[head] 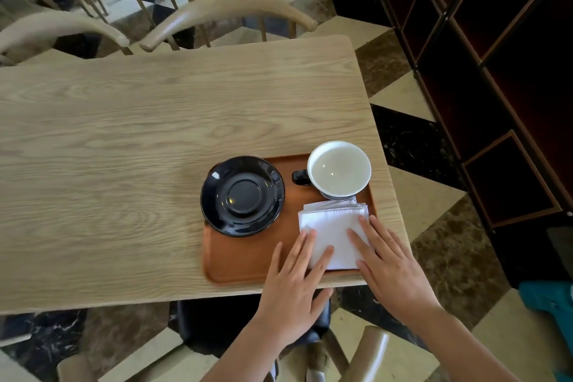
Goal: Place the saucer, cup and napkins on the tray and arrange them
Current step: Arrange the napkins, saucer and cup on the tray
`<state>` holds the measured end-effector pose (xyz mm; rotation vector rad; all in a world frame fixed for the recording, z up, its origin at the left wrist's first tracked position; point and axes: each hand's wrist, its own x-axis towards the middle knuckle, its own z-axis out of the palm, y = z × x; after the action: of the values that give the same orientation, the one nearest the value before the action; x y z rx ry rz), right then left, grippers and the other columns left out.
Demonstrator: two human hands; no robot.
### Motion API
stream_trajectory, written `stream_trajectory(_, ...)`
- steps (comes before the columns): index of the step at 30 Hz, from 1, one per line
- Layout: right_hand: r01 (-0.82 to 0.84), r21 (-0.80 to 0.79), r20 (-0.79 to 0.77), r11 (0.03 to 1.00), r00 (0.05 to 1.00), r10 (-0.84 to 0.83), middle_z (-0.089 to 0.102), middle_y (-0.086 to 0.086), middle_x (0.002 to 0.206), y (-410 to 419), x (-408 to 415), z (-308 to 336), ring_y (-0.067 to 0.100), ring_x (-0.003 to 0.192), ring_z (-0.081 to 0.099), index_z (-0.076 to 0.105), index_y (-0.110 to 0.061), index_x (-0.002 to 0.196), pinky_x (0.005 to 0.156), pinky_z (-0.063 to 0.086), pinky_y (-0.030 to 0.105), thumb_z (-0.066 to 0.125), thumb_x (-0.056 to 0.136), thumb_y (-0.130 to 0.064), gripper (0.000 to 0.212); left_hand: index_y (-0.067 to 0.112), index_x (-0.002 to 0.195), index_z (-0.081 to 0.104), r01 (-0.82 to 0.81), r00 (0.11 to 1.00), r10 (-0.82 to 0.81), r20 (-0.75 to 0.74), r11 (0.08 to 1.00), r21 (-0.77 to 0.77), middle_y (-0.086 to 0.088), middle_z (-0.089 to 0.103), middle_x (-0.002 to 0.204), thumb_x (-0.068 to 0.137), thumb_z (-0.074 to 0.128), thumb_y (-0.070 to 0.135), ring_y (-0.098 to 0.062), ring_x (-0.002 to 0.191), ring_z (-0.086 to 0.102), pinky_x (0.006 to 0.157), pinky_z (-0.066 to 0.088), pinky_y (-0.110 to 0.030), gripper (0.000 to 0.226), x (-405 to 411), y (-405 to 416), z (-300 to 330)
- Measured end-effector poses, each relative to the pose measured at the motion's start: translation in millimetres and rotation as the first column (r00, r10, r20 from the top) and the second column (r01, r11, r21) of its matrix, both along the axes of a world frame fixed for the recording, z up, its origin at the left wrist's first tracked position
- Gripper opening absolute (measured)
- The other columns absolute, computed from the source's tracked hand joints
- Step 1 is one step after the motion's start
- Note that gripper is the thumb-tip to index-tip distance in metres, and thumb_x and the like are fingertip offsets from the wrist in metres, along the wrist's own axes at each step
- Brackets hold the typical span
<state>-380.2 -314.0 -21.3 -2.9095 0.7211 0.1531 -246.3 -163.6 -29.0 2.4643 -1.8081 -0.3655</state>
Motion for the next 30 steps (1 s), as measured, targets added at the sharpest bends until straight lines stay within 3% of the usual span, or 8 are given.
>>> stream_trajectory(4, 0.061, 0.033, 0.027, 0.998, 0.998, -0.062, 0.044, 0.017, 0.142, 7.0, 3.4, 5.9, 0.032, 0.132, 0.037, 0.049, -0.009, 0.132, 0.104, 0.035, 0.049, 0.001, 0.098, -0.038, 0.066, 0.028, 0.143, 0.024, 0.009, 1.000, -0.009, -0.002, 1.000, 0.015, -0.012, 0.025, 0.153, 0.088, 0.030, 0.051, -0.025, 0.140, 0.021, 0.105, 0.032, -0.054, 0.059, 0.2, 4.1, 1.2)
stream_trajectory(7, 0.099, 0.038, 0.109, 0.994, 0.989, -0.103, 0.052, 0.020, 0.135, 13.9, 11.1, 9.0, 0.035, 0.127, 0.044, 0.057, -0.007, 0.124, 0.100, 0.038, 0.050, 0.023, 0.094, -0.031, 0.052, 0.029, 0.142, 0.024, 0.022, 1.000, -0.022, -0.001, 1.000, -0.011, -0.010, 0.025, 0.153, 0.088, 0.028, 0.051, -0.025, 0.139, 0.022, 0.105, 0.033, -0.053, 0.059, 4.5, 5.3, 3.6)
stream_trajectory(11, 0.042, 0.051, 0.265, 0.998, 0.963, -0.054, 0.056, 0.020, 0.130, 26.7, 36.7, 10.3, 0.037, 0.123, 0.050, 0.060, -0.007, 0.120, 0.098, 0.044, 0.054, 0.037, 0.088, -0.025, 0.044, 0.026, 0.144, 0.019, -0.096, 0.995, 0.097, 0.006, 0.991, -0.095, -0.008, 0.015, 0.156, 0.092, 0.031, 0.048, -0.022, 0.142, 0.012, 0.111, 0.019, -0.052, 0.058, 40.5, 17.3, 11.9)
stream_trajectory(14, -0.041, 0.057, 0.362, 0.997, 0.932, 0.018, 0.057, 0.018, 0.129, 37.6, 69.7, 9.5, 0.034, 0.119, 0.054, 0.061, -0.009, 0.119, 0.096, 0.047, 0.051, 0.052, 0.086, -0.016, 0.035, 0.020, 0.142, 0.030, -0.235, 0.970, 0.241, 0.028, 0.963, -0.132, -0.011, 0.022, 0.154, 0.093, 0.037, 0.042, -0.024, 0.141, 0.017, 0.111, 0.022, -0.050, 0.054, 81.9, 32.6, 18.5)
stream_trajectory(17, -0.108, 0.023, 0.402, 0.994, 0.911, 0.090, 0.063, 0.017, 0.123, 43.1, 103.4, 6.9, 0.033, 0.115, 0.058, 0.065, -0.010, 0.114, 0.093, 0.049, 0.050, 0.071, 0.074, -0.006, 0.040, 0.012, 0.133, 0.046, -0.318, 0.946, 0.323, 0.043, 0.944, -0.088, -0.018, 0.038, 0.145, 0.089, 0.051, 0.032, -0.030, 0.136, 0.032, 0.107, 0.032, -0.052, 0.048, 110.6, 47.5, 20.4)
stream_trajectory(21, -0.139, 0.000, 0.380, 0.990, 0.916, 0.129, 0.069, 0.016, 0.112, 43.1, 125.1, -0.2, 0.031, 0.110, 0.062, 0.070, -0.007, 0.104, 0.090, 0.052, 0.047, 0.077, 0.064, 0.000, 0.041, 0.007, 0.125, 0.055, -0.323, 0.945, 0.326, 0.039, 0.944, -0.072, -0.019, 0.051, 0.134, 0.087, 0.058, 0.027, -0.031, 0.128, 0.043, 0.102, 0.039, -0.047, 0.043, 120.0, 65.1, 16.0)
stream_trajectory(30, -0.152, -0.007, 0.425, 0.988, 0.894, 0.141, 0.070, 0.018, 0.109, 48.9, 118.8, -1.4, 0.034, 0.107, 0.063, 0.071, -0.003, 0.100, 0.082, 0.056, 0.046, 0.074, 0.065, 0.006, 0.036, 0.014, 0.132, 0.048, -0.268, 0.963, 0.268, -0.008, 0.958, -0.107, -0.014, 0.043, 0.142, 0.092, 0.039, 0.036, -0.027, 0.135, 0.034, 0.102, 0.038, -0.039, 0.046, 117.1, 82.8, 15.1)
